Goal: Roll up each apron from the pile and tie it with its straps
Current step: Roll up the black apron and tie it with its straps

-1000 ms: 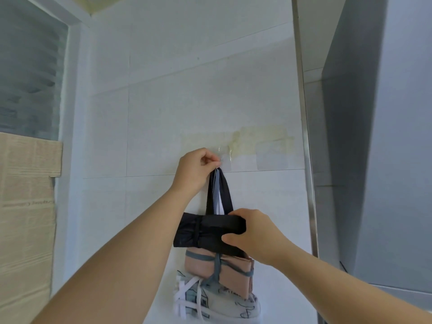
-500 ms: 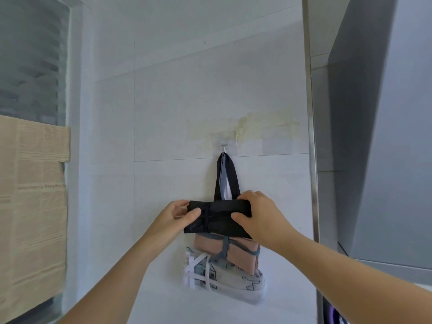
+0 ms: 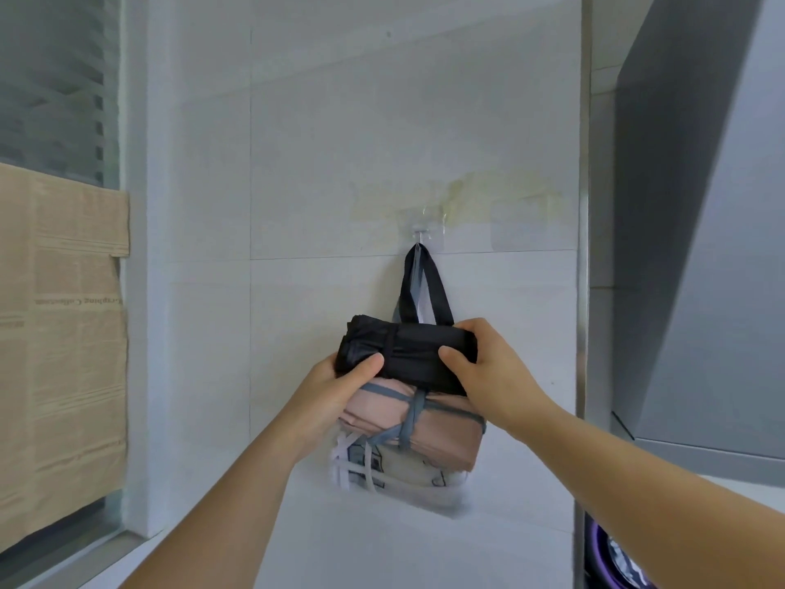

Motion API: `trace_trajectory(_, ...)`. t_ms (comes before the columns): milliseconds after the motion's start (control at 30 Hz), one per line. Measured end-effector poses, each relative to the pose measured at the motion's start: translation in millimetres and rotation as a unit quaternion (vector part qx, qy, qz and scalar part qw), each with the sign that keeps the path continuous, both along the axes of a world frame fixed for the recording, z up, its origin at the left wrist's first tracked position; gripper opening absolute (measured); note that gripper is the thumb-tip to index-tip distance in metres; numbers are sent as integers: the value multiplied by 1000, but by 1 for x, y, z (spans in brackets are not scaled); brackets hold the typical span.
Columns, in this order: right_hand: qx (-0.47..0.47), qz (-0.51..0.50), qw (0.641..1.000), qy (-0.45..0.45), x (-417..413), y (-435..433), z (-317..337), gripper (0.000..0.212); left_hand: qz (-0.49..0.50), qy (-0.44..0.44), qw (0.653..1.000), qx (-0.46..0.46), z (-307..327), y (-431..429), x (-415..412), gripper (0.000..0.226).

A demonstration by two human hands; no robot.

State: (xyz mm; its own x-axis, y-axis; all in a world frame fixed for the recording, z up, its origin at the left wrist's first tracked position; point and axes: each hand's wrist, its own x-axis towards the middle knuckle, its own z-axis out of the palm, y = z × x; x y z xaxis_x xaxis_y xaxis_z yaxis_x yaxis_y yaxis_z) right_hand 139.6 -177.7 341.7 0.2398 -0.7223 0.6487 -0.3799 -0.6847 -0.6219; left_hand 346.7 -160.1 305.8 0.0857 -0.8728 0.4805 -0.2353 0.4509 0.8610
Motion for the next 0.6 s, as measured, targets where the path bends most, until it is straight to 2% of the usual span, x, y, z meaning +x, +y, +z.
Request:
trace_trajectory(67, -19, -14, 1000, -2, 3, 1, -2, 27, 11, -10, 1000, -14, -4, 0, -2, 63)
trace_trajectory(233, -55, -37, 998, -15, 6, 0, -4, 25, 112, -54, 990, -70, -7, -7, -7, 24)
trace_trajectory(300, -58, -44, 997, -13, 8, -2, -4, 26, 132, -54, 987, -79, -11, -13, -7, 15)
trace_trajectory(467, -106, -115, 985, 72, 6, -5, -11, 34, 154, -39, 983, -89, -25, -25, -14, 27)
trace_trajectory(600, -164, -184, 958, 146, 1, -2, -16, 54, 172, -31, 980, -94, -29, -20, -16, 39)
